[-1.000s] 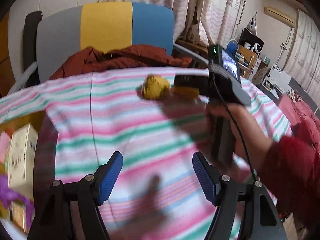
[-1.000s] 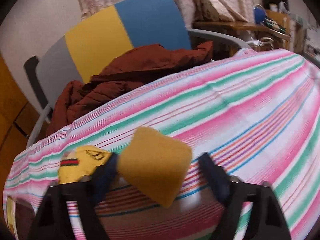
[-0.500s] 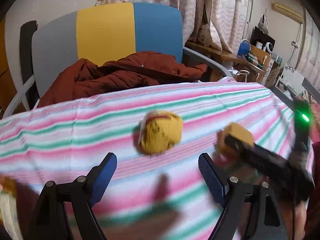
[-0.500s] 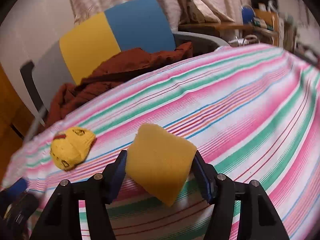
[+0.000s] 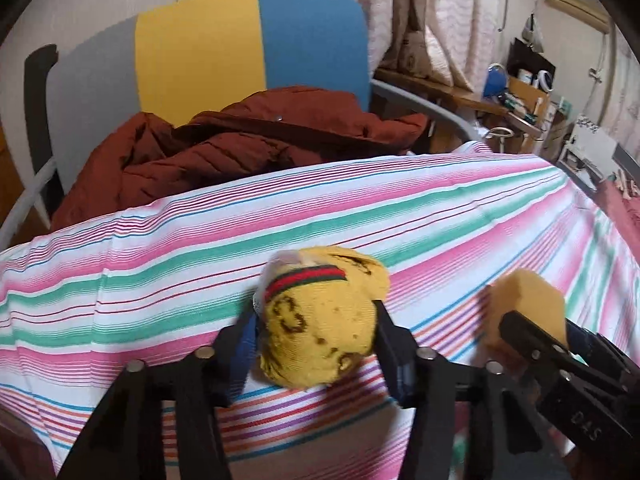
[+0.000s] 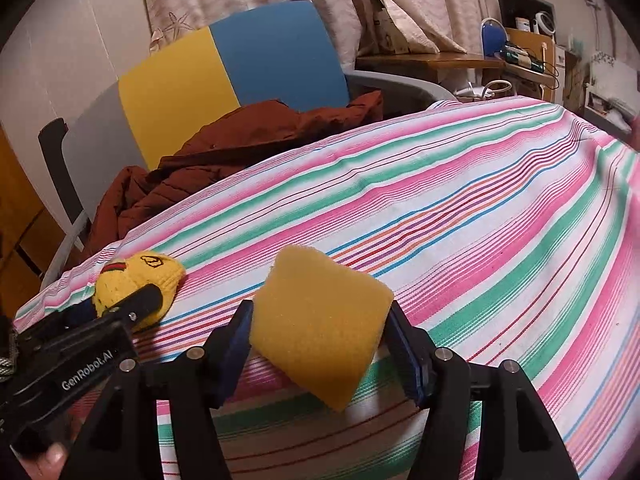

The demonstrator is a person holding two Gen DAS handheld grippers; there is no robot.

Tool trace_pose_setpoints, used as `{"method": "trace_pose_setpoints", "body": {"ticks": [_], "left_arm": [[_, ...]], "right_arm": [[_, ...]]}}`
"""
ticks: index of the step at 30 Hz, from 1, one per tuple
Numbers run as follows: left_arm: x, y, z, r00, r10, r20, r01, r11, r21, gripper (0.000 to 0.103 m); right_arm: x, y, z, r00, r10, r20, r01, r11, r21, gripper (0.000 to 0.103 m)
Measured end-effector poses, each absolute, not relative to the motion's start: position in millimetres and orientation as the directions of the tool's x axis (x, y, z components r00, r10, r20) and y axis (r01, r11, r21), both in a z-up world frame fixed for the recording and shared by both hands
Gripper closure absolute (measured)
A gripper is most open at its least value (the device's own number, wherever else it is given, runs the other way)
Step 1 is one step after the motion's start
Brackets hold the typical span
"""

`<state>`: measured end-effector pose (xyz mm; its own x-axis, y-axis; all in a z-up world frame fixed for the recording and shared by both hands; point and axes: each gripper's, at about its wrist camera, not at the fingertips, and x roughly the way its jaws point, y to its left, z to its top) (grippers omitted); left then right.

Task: Organize objects
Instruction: 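Grasp yellow knitted toy with left tool while right tool holds sponge, then carry sponge and knitted toy over tray and open both tools to drop them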

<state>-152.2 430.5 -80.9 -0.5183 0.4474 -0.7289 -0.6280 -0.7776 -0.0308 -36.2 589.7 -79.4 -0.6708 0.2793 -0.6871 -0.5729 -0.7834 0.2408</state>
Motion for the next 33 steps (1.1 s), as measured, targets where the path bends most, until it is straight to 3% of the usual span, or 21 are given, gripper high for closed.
{"method": "trace_pose_setpoints", "body": {"ticks": [6,19,27,33], "left_arm": [[-132,418,-77,-0.552,0.462,-0.694,-0.637,-0.771,-0.006,0.057],[-88,341,-69,-0.608,0.489,-0.626,-0.573,-0.816,-0.082,0.058],[-31,338,-60,-0.627,0.540,-0.562,-0.666,-0.746,0.026,0.058],[2,318,-54,-0.623,0.578,-0.527,-0.686,-0.728,0.013,0.058]], "right_arm": [[-36,586,-79,-0.663,0.299,-0.687,-0.579,-0.786,0.216,0.039],[-34,558,-61,-0.686,0.380,-0.621,-0.546,-0.832,0.094,0.040],[-23,523,-51,-0.702,0.399,-0.590,-0.502,-0.865,0.011,0.040],[1,509,-49,-0.702,0.405,-0.585,-0.522,-0.852,0.037,0.040]]}}
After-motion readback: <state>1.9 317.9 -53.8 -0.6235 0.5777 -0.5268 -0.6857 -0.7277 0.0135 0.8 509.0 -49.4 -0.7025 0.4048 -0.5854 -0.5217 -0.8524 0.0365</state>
